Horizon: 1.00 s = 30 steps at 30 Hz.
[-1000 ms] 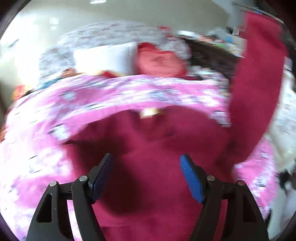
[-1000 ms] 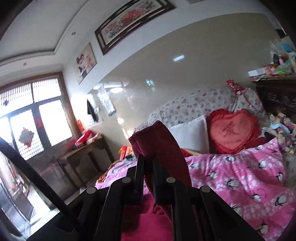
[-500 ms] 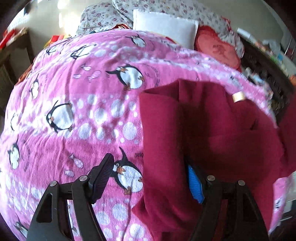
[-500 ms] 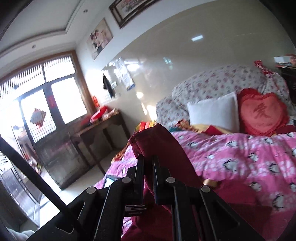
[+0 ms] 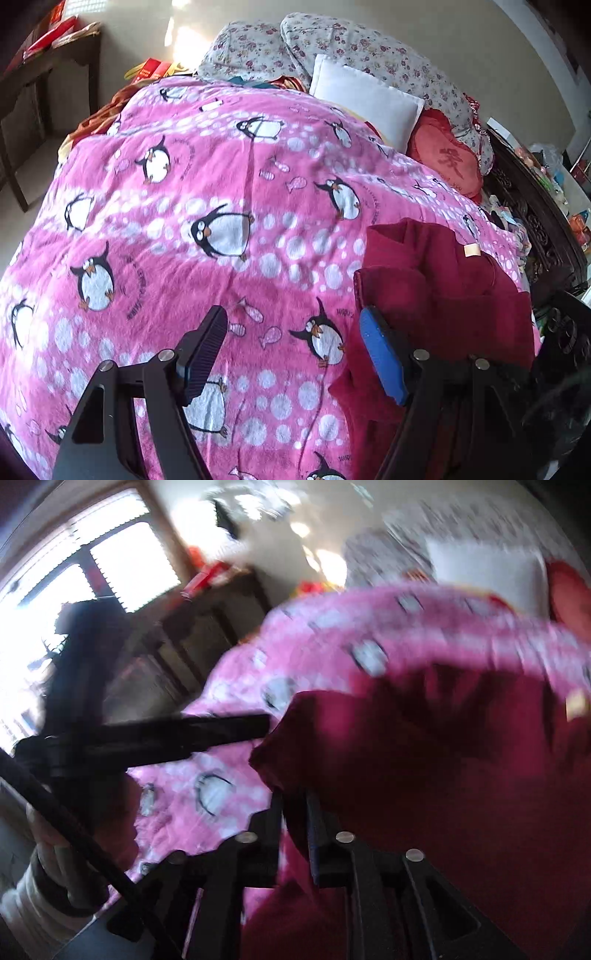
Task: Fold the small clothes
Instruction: 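Lower the sleeve onto the sweatshirt and open the right gripper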
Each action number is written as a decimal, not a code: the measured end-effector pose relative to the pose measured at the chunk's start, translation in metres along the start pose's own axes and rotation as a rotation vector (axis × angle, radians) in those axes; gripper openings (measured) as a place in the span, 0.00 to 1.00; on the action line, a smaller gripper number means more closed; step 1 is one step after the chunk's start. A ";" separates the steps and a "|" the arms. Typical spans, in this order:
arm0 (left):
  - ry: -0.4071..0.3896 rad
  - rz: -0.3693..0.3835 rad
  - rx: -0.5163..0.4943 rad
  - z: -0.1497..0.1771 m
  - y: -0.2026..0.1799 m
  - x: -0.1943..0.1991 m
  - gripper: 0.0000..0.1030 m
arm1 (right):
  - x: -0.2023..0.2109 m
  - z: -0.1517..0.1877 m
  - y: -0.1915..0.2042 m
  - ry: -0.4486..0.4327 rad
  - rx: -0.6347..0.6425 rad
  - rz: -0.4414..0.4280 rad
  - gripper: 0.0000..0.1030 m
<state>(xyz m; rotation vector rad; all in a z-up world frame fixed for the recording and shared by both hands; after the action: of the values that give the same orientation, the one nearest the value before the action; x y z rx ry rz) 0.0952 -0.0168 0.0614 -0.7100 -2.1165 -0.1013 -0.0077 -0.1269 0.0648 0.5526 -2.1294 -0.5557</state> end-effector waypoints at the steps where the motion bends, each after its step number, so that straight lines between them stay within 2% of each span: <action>1: -0.005 0.009 0.008 0.001 -0.001 0.000 0.71 | 0.009 -0.003 -0.009 -0.006 -0.053 -0.034 0.33; 2: -0.016 0.017 0.013 0.002 -0.001 0.003 0.71 | 0.020 -0.006 -0.016 -0.026 -0.082 -0.058 0.46; 4: -0.046 0.018 0.006 0.003 -0.006 0.011 0.71 | 0.056 -0.010 -0.027 -0.108 -0.109 -0.083 0.61; 6: -0.069 0.007 -0.024 0.002 -0.016 0.017 0.71 | 0.088 -0.012 -0.036 -0.175 -0.099 -0.050 0.61; 9: -0.062 0.004 -0.076 -0.001 -0.041 0.012 0.71 | 0.116 -0.009 -0.049 -0.216 -0.071 0.122 0.60; 11: -0.052 0.007 -0.109 -0.001 -0.055 0.004 0.71 | 0.129 -0.005 -0.056 -0.239 -0.033 0.214 0.50; 12: -0.049 -0.007 -0.129 -0.001 -0.063 -0.001 0.71 | 0.136 0.000 -0.064 -0.252 -0.011 0.298 0.48; 16: 0.018 -0.086 -0.162 0.000 -0.081 -0.038 0.71 | 0.155 0.011 -0.101 -0.236 0.007 0.501 0.36; 18: 0.038 -0.098 -0.140 0.001 -0.079 -0.053 0.71 | 0.155 0.012 -0.122 -0.235 0.032 0.616 0.25; 19: 0.059 -0.103 -0.131 0.002 -0.078 -0.064 0.72 | 0.154 0.013 -0.133 -0.241 0.043 0.683 0.14; 20: 0.080 -0.104 -0.120 0.002 -0.076 -0.073 0.73 | 0.152 0.014 -0.144 -0.247 0.046 0.718 0.08; 23: 0.082 -0.112 -0.089 0.002 -0.071 -0.088 0.83 | 0.147 0.005 -0.166 -0.311 0.030 0.691 0.08; 25: 0.079 -0.122 -0.091 0.001 -0.073 -0.086 0.83 | 0.151 -0.001 -0.170 -0.325 0.020 0.667 0.08; 27: 0.077 -0.119 -0.085 0.002 -0.073 -0.078 0.83 | 0.165 -0.007 -0.173 -0.317 -0.042 0.589 0.08; 30: 0.063 -0.103 -0.072 0.007 -0.070 -0.059 0.83 | 0.200 0.008 -0.166 -0.325 -0.122 0.505 0.15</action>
<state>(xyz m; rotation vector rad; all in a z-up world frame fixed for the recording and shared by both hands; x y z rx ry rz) 0.0807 -0.0997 0.0244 -0.6309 -2.0977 -0.2536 -0.0919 -0.3709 0.0911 -0.1616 -2.3999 -0.5034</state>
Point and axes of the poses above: each gripper's, at about its wrist camera, not at the fingertips, and x roughly against the way its jaws point, y to its left, z to its underside, the point moved 1 cm from there along -x, roughly the way its jaws point, and after that the axes turned 13 degrees about -x, right-handed, at the moved point
